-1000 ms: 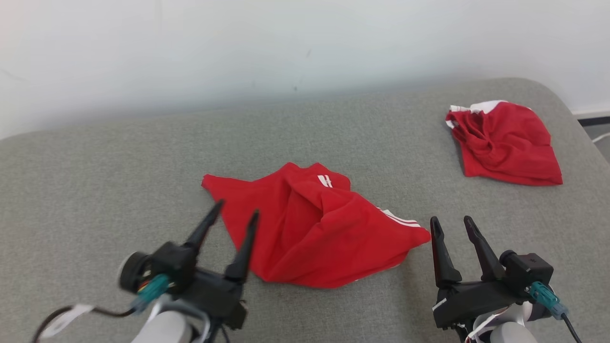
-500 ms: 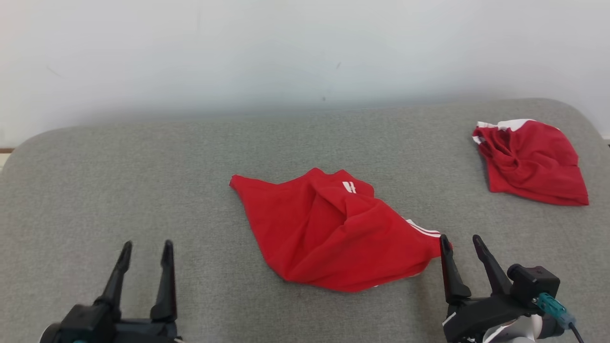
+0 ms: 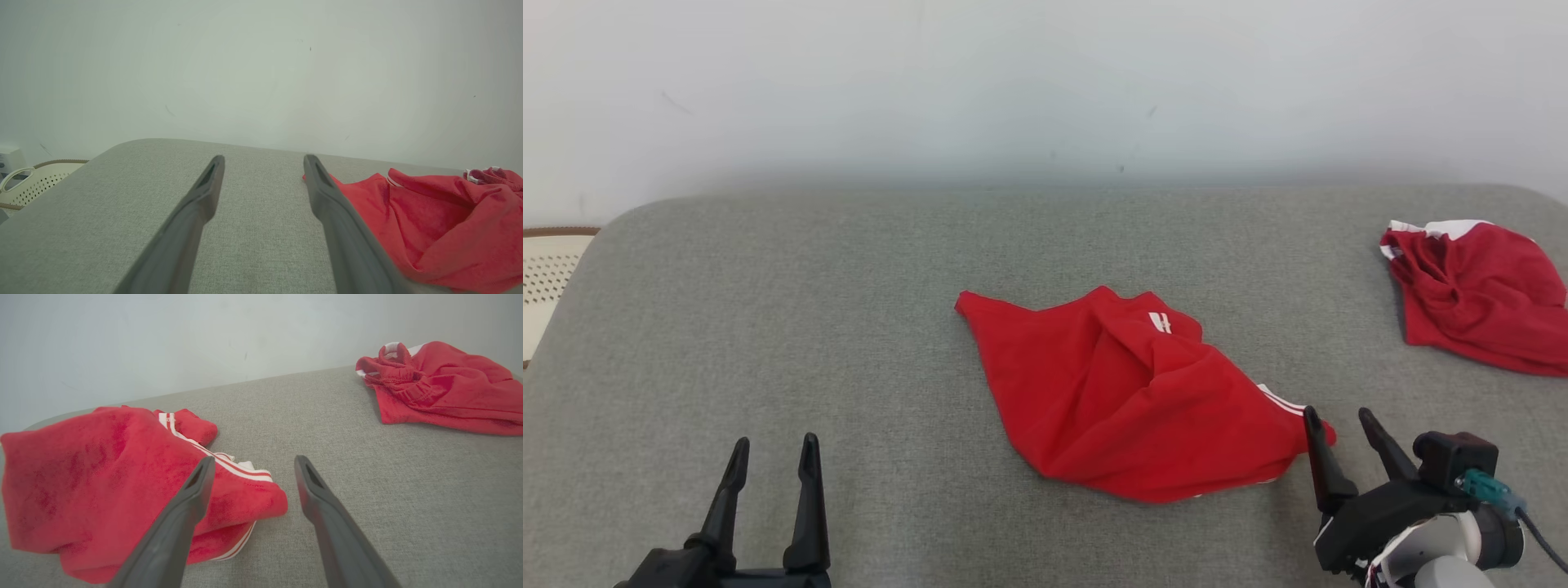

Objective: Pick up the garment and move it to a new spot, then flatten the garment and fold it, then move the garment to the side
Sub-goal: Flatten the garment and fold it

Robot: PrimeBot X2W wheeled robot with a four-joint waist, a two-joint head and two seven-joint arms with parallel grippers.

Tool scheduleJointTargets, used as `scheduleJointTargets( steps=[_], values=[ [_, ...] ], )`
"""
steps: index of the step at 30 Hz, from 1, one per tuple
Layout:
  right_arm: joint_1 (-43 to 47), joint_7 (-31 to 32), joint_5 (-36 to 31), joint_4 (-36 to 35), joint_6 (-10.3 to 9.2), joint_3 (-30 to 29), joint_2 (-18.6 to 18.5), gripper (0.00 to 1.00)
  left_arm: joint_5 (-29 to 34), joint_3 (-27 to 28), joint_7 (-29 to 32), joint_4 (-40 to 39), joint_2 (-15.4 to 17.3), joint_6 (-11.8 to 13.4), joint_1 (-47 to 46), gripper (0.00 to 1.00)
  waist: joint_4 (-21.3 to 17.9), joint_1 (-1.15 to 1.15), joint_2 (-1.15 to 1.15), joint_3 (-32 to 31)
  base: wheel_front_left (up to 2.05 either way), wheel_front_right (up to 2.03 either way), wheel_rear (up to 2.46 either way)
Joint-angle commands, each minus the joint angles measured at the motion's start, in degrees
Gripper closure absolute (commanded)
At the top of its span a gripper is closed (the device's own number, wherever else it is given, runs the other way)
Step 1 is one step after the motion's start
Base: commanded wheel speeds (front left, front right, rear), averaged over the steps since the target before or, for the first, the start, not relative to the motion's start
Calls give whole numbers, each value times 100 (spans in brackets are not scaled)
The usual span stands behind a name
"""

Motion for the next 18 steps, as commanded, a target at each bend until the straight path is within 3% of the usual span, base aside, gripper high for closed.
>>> scheduleJointTargets(
  steps=[1, 15, 16, 17, 18],
  values=[
    [-111, 64, 100, 130, -4, 44, -101, 0, 86, 34, -17, 29, -40, -51, 63, 0, 82, 0, 0, 3, 0, 0, 0],
    [-814, 513, 1143, 1423, -4, 608, -486, 0, 291, 257, -17, 162, -378, -396, -42, 0, 453, 0, 0, 275, 0, 0, 0],
    [-870, 478, 1227, 1469, -4, 667, -483, 52, 308, 277, -17, 171, -400, -431, -54, 0, 467, 0, 0, 296, 0, 0, 0],
    [-922, 447, 1292, 1507, -3, 718, -483, 94, 316, 295, -17, 174, -424, -436, -70, 0, 479, 0, 0, 319, 0, 0, 0],
    [-959, 410, 1337, 1551, -3, 775, -497, 100, 331, 320, -17, 183, -442, -466, -81, 0, 484, 0, 0, 339, 0, 0, 0]
  ],
)
